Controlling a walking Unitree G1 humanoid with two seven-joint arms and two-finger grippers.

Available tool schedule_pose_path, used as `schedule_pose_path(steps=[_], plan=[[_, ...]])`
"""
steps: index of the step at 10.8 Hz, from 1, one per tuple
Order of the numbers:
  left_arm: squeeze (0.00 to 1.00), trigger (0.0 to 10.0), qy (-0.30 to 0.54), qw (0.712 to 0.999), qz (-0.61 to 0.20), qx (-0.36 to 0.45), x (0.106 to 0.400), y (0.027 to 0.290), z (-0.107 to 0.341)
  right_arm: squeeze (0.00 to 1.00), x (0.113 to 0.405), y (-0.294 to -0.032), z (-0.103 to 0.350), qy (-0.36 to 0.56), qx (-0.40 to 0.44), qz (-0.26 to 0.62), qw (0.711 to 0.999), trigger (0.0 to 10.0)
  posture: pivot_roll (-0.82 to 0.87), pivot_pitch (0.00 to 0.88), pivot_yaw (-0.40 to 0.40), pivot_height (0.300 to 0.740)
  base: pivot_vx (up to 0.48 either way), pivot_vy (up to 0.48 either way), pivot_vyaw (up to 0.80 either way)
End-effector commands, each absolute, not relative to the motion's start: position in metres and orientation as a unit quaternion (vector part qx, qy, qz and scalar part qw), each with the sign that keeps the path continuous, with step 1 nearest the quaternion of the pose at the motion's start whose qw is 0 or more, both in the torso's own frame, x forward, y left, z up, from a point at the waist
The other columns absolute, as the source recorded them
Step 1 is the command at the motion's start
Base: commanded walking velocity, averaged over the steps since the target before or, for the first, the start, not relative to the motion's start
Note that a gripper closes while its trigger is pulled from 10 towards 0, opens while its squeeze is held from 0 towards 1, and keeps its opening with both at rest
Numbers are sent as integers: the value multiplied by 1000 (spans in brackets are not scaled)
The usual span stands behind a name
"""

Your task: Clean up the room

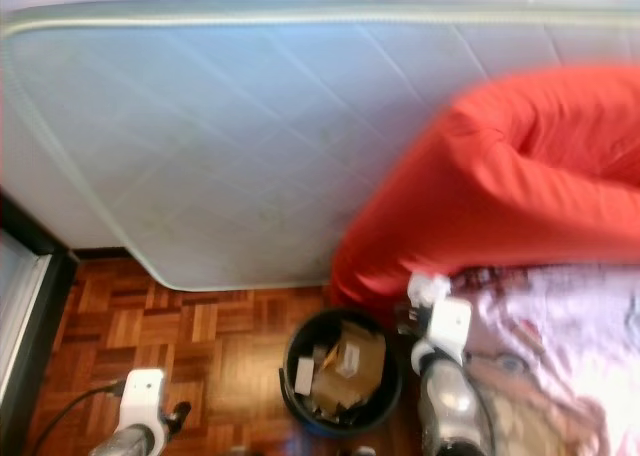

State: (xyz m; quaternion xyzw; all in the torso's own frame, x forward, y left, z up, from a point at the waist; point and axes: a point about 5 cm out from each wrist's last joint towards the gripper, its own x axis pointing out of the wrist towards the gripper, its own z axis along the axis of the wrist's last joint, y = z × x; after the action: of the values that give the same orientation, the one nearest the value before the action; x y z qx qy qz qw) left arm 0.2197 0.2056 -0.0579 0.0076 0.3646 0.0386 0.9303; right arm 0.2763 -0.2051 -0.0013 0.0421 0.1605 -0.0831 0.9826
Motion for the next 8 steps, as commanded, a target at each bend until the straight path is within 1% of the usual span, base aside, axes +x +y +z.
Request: schedule_pose_path(steps=[1, 2, 3, 4, 5, 6, 7, 8], plan=[[0, 10000, 394, 918, 49, 4, 200, 210, -69, 0, 268, -198, -14, 201, 42, -71, 976, 10000, 110, 209, -48, 740, 0, 0, 0], [0, 10000, 395, 917, 47, 3, 199, 209, -70, 0, 266, -189, -21, 239, 35, -32, 970, 10000, 106, 219, -49, 740, 0, 0, 0], [0, 10000, 397, 917, 45, 2, 197, 208, -71, 0, 256, -174, -38, 326, -13, 39, 944, 10000, 107, 234, -58, 740, 0, 0, 0], [0, 10000, 394, 918, 45, 0, 196, 206, -71, 0, 255, -166, -39, 331, 2, 70, 941, 10000, 121, 247, -63, 740, 0, 0, 0], [0, 10000, 387, 921, 44, -4, 196, 204, -71, 0, 252, -156, -43, 358, -8, 100, 928, 10000, 126, 276, -75, 740, 0, 0, 0], [0, 10000, 381, 924, 40, -5, 197, 201, -71, 0, 249, -154, -46, 374, -33, 106, 921, 10000, 133, 296, -81, 740, 0, 0, 0], [0, 10000, 376, 926, 37, -7, 195, 198, -72, 0, 246, -148, -49, 385, -41, 120, 914, 10000, 152, 327, -88, 740, 0, 0, 0], [0, 10000, 374, 927, 36, -9, 193, 196, -72, 0, 250, -144, -46, 360, -29, 123, 924, 10000, 162, 342, -93, 740, 0, 0, 0]])
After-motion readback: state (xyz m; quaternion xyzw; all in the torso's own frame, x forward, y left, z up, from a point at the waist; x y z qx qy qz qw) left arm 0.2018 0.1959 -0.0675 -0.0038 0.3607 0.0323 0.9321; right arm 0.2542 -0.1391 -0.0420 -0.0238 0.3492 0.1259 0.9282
